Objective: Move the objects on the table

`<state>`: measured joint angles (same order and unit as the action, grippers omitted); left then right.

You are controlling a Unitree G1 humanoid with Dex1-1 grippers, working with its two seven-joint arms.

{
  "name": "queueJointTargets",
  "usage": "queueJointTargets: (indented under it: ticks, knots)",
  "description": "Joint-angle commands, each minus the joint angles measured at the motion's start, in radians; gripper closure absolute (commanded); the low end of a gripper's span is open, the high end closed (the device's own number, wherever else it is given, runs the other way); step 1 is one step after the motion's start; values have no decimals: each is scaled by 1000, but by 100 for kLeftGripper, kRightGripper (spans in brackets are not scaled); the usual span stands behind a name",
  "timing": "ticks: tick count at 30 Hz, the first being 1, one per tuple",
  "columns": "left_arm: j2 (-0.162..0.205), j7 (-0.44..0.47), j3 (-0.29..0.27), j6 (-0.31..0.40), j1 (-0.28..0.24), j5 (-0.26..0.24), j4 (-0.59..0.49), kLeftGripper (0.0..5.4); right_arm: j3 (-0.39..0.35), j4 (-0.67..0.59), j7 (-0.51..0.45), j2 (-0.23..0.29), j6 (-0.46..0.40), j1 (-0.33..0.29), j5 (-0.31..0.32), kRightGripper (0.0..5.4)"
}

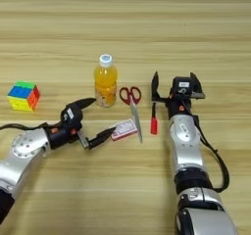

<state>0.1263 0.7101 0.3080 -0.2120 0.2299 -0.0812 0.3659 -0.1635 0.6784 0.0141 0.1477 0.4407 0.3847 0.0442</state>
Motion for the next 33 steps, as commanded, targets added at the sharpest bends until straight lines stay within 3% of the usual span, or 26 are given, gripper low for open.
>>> queueJointTargets:
  ticks: [1, 16, 33]
  knots:
    - [-13, 10, 29, 14, 16, 28, 19, 2, 1, -13, 6, -6, -21, 2, 1, 0]
    - [-25, 16, 59, 22, 44, 59, 83, 2, 1, -35, 14, -13, -30, -2, -1, 0]
    - [-60, 44, 59, 4, 155, 81, 290, 2, 2, -51, 24, -21, -38, -4, -3, 0]
